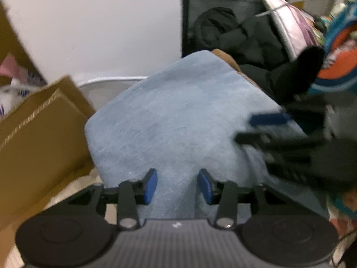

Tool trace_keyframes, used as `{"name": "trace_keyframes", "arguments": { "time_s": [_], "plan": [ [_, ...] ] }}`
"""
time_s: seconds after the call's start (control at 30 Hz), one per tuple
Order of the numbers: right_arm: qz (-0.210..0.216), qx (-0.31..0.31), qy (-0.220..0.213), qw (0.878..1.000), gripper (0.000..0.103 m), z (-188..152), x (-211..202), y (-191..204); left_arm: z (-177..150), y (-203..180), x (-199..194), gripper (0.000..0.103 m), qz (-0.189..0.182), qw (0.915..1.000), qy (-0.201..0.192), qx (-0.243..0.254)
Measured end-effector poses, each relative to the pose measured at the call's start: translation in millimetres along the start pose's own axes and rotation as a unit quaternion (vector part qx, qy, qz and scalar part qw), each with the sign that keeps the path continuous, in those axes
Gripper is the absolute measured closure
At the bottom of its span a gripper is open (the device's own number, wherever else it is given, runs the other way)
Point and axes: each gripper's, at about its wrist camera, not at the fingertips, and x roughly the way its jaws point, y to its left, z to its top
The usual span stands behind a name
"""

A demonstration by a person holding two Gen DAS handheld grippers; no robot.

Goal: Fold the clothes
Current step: 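Carry the jeans stack with both tools toward the brown cloth pile, then lower the jeans stack onto the brown cloth pile with both tools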

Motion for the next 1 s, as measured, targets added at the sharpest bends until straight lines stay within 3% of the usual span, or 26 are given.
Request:
{"name": "trace_keyframes", "arguments": {
  "time_s": [0.13,0.43,0.6,0.77,0.87,1.0],
  "plan": [
    [-0.01,-0.021,-0.003,1.0,0.066,-25.9,-11.6,-6.4,-0.8,4.5,7.4,0.046,0.008,0.9999,-0.001,-0.008],
    [-0.044,-0.027,-0.01,0.999,0.066,-73.1,-47.3,-27.1,-1.6,3.1,7.5,0.046,0.017,0.9998,-0.002,-0.005],
    [-0.056,0.023,-0.028,0.998,0.066,-94.5,-69.2,-36.1,-8.0,1.9,4.9,0.046,0.021,0.9997,-0.007,-0.002],
    [-0.063,0.079,-0.061,0.993,0.065,-116.4,-94.9,-36.5,-21.0,4.4,-13.7,0.057,-0.002,0.9998,-0.02,-0.006],
    [-0.068,0.135,-0.08,0.985,0.056,-126.1,-104.7,-39.3,-35.8,8.9,-28.3,0.057,-0.014,0.9991,-0.03,-0.028],
    [-0.042,0.218,-0.106,0.969,0.056,-137.0,-110.5,-44.3,-57.1,16.0,-42.9,0.056,-0.012,0.9967,-0.04,-0.069]
  ]
}}
